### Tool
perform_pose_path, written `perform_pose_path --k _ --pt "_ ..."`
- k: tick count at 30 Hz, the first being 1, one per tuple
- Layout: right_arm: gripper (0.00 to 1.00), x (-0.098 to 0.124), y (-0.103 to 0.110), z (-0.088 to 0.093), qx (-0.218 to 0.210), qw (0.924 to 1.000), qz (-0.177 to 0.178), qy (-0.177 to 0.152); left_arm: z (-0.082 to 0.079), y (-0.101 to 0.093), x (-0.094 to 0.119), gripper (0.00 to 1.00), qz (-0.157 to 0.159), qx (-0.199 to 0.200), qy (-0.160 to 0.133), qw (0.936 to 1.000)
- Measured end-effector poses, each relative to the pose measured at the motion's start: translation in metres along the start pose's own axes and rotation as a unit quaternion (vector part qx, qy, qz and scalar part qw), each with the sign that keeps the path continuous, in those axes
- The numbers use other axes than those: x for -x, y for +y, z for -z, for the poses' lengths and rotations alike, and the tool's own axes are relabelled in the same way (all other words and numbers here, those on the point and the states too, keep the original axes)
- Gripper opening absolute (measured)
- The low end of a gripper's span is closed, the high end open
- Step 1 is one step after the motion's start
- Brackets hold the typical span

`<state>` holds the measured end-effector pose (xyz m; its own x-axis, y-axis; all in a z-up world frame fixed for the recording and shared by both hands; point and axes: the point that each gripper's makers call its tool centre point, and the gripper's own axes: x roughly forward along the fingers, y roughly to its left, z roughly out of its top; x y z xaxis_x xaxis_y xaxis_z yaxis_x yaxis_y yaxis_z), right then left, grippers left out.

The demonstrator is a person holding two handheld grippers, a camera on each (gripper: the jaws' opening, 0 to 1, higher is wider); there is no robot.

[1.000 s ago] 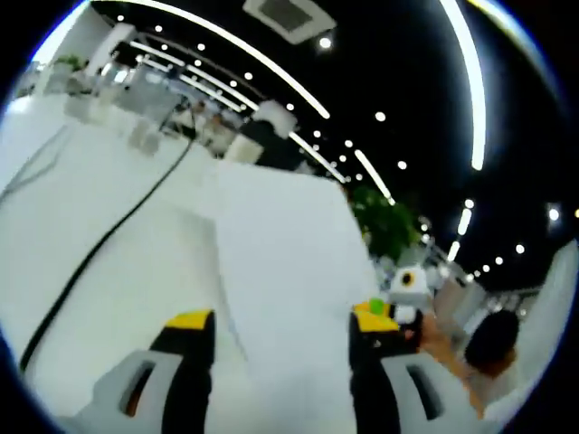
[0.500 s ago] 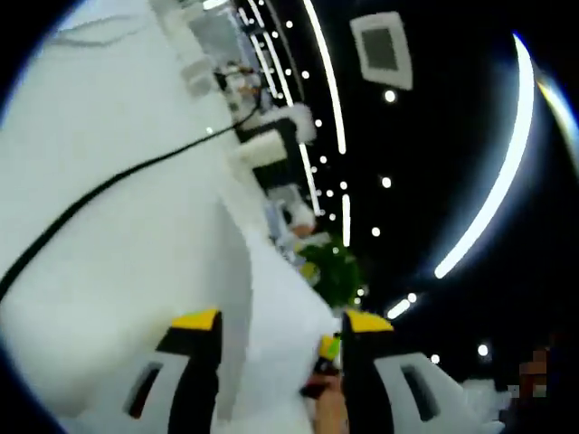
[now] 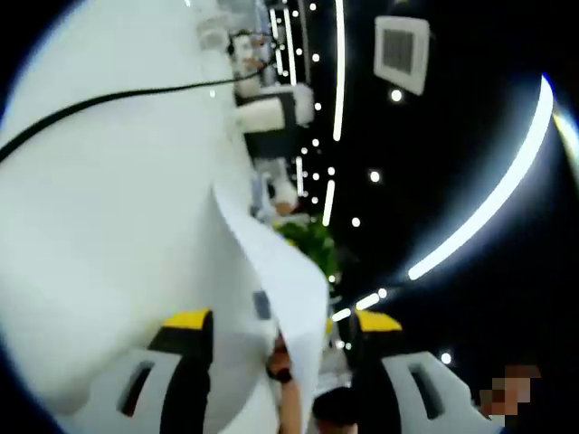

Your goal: Pick up the paper insert the paper into the punch align the paper edges press the punch to punch holes

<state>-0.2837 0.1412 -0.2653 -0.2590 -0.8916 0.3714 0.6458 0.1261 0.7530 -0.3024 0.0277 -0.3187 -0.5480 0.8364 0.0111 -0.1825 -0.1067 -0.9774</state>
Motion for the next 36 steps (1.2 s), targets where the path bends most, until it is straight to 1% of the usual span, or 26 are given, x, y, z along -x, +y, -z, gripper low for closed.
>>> perform_pose_path --k 1,3,6,8,11,13,14,16,17,20,24,25,28,31,34,36 --pt "0.03 -0.001 0.000 0.003 0.000 1.0000 0.001 0.005 0.003 -0.003 -0.003 0.61 0.007 0.002 0.007 1.0000" --pt "0.03 -0.002 -0.005 0.012 -0.003 0.9996 0.018 0.020 0.003 -0.005 -0.007 0.59 0.015 0.007 0.009 0.9998" --pt "0.03 -0.003 -0.005 0.015 -0.004 0.9994 0.019 0.027 0.001 -0.007 -0.009 0.52 0.025 0.016 0.009 0.9995" --pt "0.03 -0.003 -0.006 0.016 -0.003 0.9993 0.022 0.030 0.001 -0.008 -0.010 0.51 0.030 0.016 0.008 0.9994" --pt "0.03 -0.002 -0.013 0.020 0.001 0.9984 0.041 0.039 0.001 -0.007 -0.011 0.48 0.031 0.016 0.008 0.9994" --pt "0.04 -0.002 -0.015 0.023 0.001 0.9980 0.048 0.042 0.002 -0.006 -0.011 0.43 0.030 0.015 0.008 0.9994" --pt "0.04 -0.002 -0.014 0.024 0.002 0.9979 0.048 0.044 0.002 -0.004 -0.011 0.38 0.028 0.013 0.007 0.9995" --pt "0.04 -0.002 -0.013 0.025 0.002 0.9979 0.048 0.043 0.001 0.003 -0.012 0.22 0.015 0.009 0.004 0.9998" --pt "0.04 -0.002 -0.014 0.025 0.001 0.9978 0.050 0.043 0.001 0.006 -0.012 0.18 0.011 0.011 0.003 0.9999" --pt "0.04 -0.002 -0.014 0.027 0.003 0.9975 0.054 0.046 0.004 0.008 -0.016 0.17 0.017 0.018 0.006 0.9997" --pt "0.04 -0.002 -0.015 0.029 0.000 0.9973 0.058 0.046 0.006 0.007 -0.018 0.16 0.019 0.016 0.006 0.9997" --pt "0.04 -0.002 -0.015 0.030 0.000 0.9972 0.058 0.047 0.005 0.006 -0.018 0.16 0.023 0.014 0.005 0.9996" --pt "0.04 -0.001 -0.017 0.032 -0.004 0.9968 0.064 0.048 0.004 0.007 -0.016 0.12 0.032 0.026 0.004 0.9992" --pt "0.04 -0.002 -0.017 0.036 0.003 0.9959 0.072 0.055 0.004 0.004 -0.014 0.11 0.039 0.015 0.004 0.9991" --pt "0.04 -0.002 -0.018 0.038 0.003 0.9956 0.074 0.057 0.003 0.006 -0.014 0.06 0.037 0.000 0.000 0.9993" --pt "0.04 -0.001 -0.020 0.037 0.002 0.9953 0.078 0.058 0.003 0.006 -0.015 0.04 0.037 0.009 -0.004 0.9993"
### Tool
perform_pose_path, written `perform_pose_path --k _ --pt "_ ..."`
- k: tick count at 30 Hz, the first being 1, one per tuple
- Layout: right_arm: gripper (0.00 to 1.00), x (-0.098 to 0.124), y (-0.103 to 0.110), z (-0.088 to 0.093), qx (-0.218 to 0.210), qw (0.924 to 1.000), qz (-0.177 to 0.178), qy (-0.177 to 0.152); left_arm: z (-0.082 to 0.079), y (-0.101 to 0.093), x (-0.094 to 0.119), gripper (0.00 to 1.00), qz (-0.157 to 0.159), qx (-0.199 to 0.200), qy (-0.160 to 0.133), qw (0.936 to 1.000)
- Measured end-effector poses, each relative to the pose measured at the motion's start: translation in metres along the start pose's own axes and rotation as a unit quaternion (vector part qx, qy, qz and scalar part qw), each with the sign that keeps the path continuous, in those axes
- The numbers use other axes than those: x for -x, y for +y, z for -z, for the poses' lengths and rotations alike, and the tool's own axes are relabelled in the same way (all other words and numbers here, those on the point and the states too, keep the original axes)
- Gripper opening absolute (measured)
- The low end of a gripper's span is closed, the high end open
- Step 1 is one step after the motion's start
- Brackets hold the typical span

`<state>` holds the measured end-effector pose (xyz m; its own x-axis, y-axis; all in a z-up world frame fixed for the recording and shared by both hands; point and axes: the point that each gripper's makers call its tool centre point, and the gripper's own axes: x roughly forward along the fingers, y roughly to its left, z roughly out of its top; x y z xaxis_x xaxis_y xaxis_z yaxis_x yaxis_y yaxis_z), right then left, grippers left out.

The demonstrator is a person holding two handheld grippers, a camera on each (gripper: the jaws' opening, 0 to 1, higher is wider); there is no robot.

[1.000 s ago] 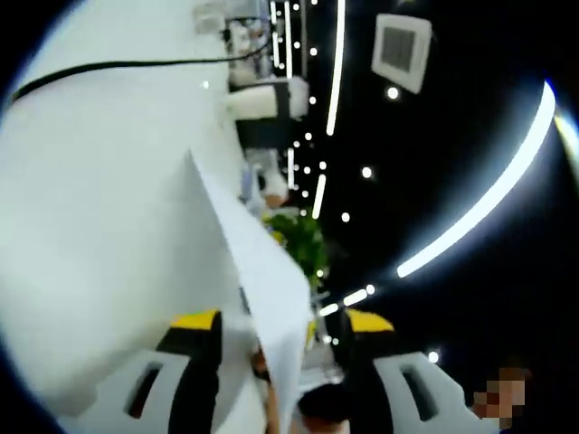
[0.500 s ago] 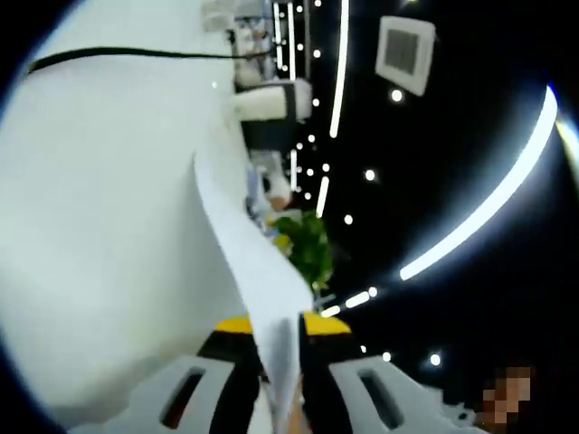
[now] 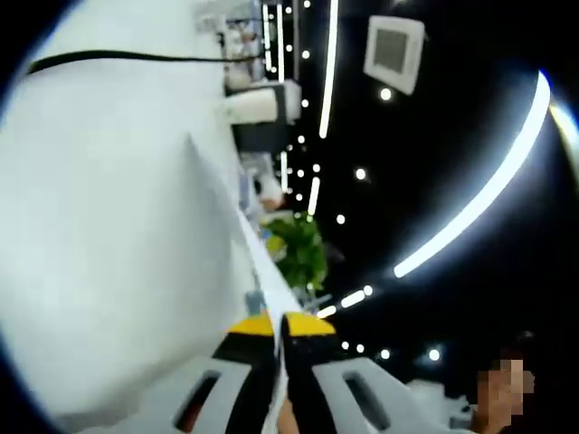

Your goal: Pick up the paper insert the paper into the punch align the paper edges press the punch to punch holes

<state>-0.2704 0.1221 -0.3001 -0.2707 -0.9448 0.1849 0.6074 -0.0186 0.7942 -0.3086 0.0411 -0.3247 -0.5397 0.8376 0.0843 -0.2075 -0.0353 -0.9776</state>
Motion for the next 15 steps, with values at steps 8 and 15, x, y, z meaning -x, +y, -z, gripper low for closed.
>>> perform_pose_path --k 8,15 --pt "0.04 0.002 -0.012 -0.001 0.012 0.9995 0.029 0.009 -0.001 -0.001 0.003 0.04 0.008 0.005 -0.006 0.9999" --pt "0.09 0.002 -0.014 -0.005 0.059 0.9974 0.042 0.008 -0.005 0.000 0.003 0.04 0.016 0.008 -0.013 0.9998"
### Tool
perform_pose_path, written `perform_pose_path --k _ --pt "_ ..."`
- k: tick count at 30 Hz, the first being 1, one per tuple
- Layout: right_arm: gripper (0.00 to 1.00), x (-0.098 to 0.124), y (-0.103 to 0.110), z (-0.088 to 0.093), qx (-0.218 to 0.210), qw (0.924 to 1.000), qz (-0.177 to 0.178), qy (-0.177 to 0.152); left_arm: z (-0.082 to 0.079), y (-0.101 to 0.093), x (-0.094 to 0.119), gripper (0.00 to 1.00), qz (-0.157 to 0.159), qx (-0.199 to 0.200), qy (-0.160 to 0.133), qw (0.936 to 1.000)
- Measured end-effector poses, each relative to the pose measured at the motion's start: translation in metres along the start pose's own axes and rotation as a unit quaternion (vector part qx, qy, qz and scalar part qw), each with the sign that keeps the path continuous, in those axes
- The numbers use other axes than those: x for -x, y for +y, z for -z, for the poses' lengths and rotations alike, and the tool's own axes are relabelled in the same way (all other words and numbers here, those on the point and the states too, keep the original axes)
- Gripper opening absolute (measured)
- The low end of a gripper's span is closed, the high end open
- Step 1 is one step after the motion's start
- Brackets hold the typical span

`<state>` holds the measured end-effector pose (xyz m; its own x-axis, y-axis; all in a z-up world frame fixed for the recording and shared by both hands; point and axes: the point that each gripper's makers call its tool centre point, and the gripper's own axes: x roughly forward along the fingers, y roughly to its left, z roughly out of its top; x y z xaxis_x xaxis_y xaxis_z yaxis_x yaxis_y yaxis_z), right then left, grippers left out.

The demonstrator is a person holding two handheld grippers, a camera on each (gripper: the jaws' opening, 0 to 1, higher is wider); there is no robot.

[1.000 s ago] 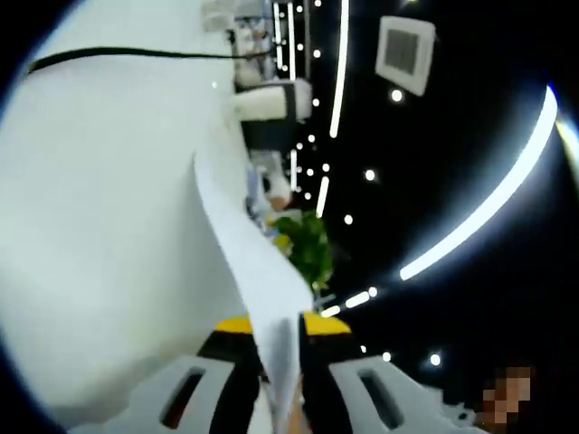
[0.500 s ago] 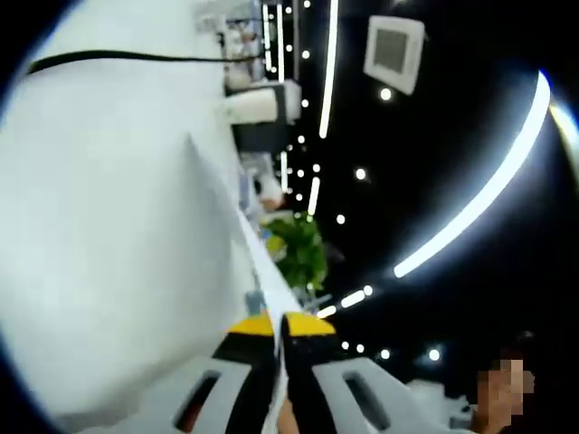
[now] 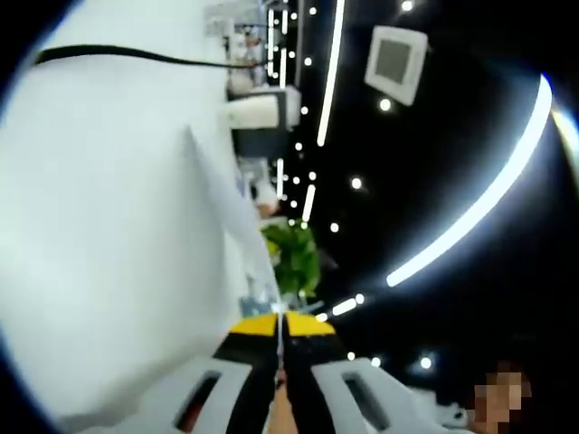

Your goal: Pick up the paper insert the paper into the punch align the paper edges press the punch to punch holes

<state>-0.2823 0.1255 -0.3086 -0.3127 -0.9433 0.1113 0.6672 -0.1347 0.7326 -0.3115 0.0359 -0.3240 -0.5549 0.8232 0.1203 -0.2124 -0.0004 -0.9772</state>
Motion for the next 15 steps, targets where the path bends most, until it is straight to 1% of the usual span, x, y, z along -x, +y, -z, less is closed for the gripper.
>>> perform_pose_path --k 1,2,3,5,6,7,8,9,10,11,12,14,15 --pt "0.12 0.000 0.000 -0.002 0.017 0.9998 0.002 -0.006 0.000 0.000 0.000 0.04 0.000 0.000 0.000 1.0000" --pt "0.15 0.002 -0.001 -0.003 0.043 0.9989 0.017 -0.007 0.000 0.000 0.000 0.04 0.000 0.001 0.000 1.0000" --pt "0.17 0.004 -0.003 -0.004 0.060 0.9976 0.032 -0.011 0.001 0.000 0.001 0.04 0.001 0.000 0.002 1.0000" --pt "0.19 0.013 -0.010 -0.002 0.078 0.9935 0.082 -0.011 0.002 -0.001 0.001 0.04 0.000 -0.002 0.003 1.0000" --pt "0.19 0.020 -0.014 -0.001 0.104 0.9883 0.111 -0.007 0.003 -0.001 0.001 0.04 0.001 -0.002 0.004 1.0000" --pt "0.19 0.024 -0.016 -0.002 0.121 0.9843 0.129 -0.005 0.003 -0.001 0.002 0.04 0.001 -0.003 0.002 1.0000" --pt "0.19 0.030 -0.018 -0.003 0.154 0.9759 0.154 -0.002 0.003 -0.002 0.003 0.04 0.003 -0.008 -0.001 1.0000" --pt "0.19 0.038 -0.018 -0.004 0.198 0.9640 0.178 0.002 0.003 -0.004 0.003 0.04 0.006 -0.013 -0.002 0.9999" --pt "0.20 0.042 -0.019 -0.005 0.215 0.9574 0.192 0.004 0.002 -0.004 0.004 0.04 0.007 -0.014 -0.002 0.9999" --pt "0.21 0.054 -0.031 -0.012 0.249 0.9413 0.228 0.010 0.001 -0.004 0.004 0.04 0.008 -0.014 -0.004 0.9999" --pt "0.25 0.059 -0.034 -0.014 0.269 0.9314 0.244 0.020 0.001 -0.005 0.004 0.04 0.009 -0.011 -0.004 0.9999" --pt "0.27 0.082 -0.043 -0.025 0.326 0.8957 0.300 0.033 0.002 -0.006 0.004 0.04 0.012 -0.010 -0.002 0.9999" --pt "0.27 0.099 -0.049 -0.031 0.355 0.8723 0.333 0.042 0.003 -0.008 0.004 0.04 0.017 -0.014 0.000 0.9998"
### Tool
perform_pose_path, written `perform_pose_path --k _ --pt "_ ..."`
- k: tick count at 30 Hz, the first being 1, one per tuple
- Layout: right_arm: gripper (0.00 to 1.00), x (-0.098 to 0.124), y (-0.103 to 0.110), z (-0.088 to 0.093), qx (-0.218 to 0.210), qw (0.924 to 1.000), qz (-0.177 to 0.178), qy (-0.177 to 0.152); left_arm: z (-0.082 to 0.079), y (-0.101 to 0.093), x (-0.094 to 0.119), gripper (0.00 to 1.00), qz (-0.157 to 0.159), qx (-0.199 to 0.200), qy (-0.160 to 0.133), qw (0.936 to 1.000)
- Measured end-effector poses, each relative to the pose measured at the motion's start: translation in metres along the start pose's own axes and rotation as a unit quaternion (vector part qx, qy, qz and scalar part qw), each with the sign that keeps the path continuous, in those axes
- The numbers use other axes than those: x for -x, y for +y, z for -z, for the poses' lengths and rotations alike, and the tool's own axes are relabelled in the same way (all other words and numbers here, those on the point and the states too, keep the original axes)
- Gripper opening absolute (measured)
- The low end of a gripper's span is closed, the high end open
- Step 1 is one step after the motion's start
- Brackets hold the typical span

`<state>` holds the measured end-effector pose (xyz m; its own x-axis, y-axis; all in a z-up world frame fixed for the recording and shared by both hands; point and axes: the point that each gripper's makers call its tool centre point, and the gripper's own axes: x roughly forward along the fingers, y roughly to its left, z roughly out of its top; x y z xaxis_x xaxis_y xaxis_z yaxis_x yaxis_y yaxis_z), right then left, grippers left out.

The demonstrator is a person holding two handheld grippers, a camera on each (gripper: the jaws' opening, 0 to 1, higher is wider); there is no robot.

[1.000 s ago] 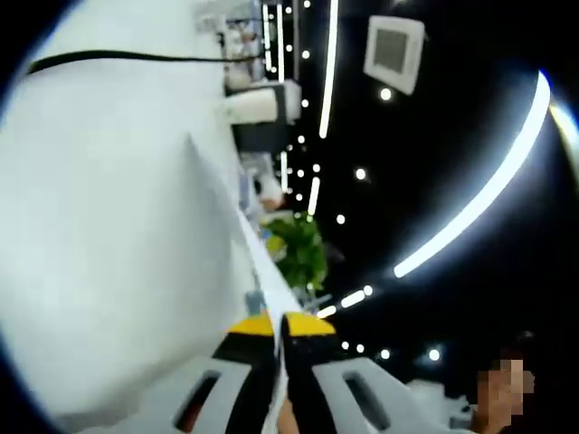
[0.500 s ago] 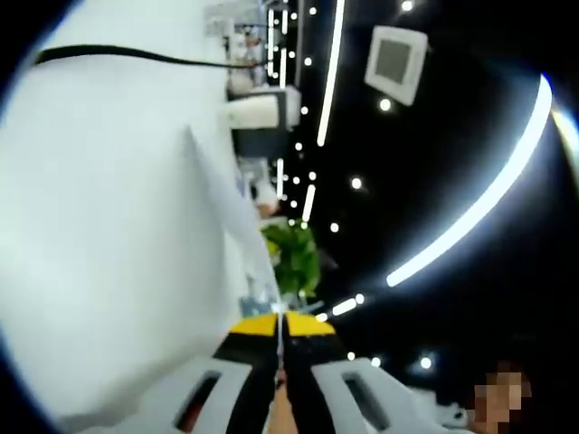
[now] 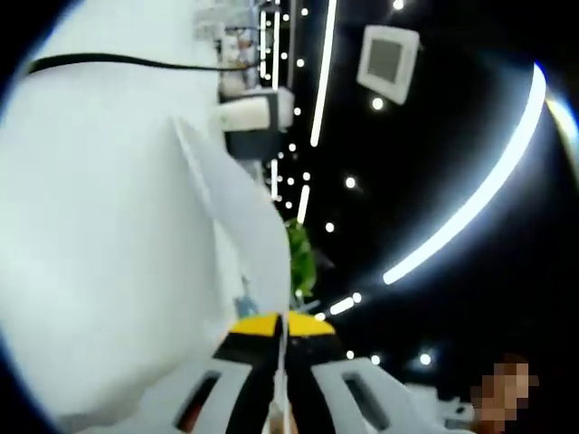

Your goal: Pick up the paper insert the paper into the punch align the paper edges press the punch to punch holes

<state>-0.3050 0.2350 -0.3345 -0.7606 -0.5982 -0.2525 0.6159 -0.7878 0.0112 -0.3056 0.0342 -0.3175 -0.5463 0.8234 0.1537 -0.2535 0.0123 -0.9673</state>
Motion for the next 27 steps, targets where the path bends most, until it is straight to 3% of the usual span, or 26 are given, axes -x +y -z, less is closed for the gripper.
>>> perform_pose_path --k 3,6,11,14,18,27 --pt "0.27 0.016 -0.033 0.003 0.029 0.9978 0.059 0.004 -0.002 -0.001 0.001 0.04 0.005 0.001 -0.004 1.0000" --pt "0.32 0.024 -0.059 0.004 0.065 0.9935 0.093 0.013 -0.006 0.000 0.000 0.04 0.003 0.012 -0.011 0.9999" --pt "0.33 0.015 -0.090 0.021 0.034 0.9906 0.127 0.038 -0.004 -0.002 0.001 0.04 0.009 0.005 -0.007 0.9999" --pt "0.36 0.001 -0.077 0.025 0.022 0.9950 0.088 0.043 -0.005 -0.001 0.000 0.04 0.006 0.009 -0.008 0.9999" --pt "0.35 -0.008 -0.077 0.032 0.023 0.9943 0.087 0.057 -0.005 0.000 0.000 0.04 0.004 0.006 -0.007 0.9999" --pt "0.28 -0.008 -0.077 0.033 -0.002 0.9953 0.085 0.048 -0.011 0.003 0.000 0.04 -0.001 0.015 -0.020 0.9997"
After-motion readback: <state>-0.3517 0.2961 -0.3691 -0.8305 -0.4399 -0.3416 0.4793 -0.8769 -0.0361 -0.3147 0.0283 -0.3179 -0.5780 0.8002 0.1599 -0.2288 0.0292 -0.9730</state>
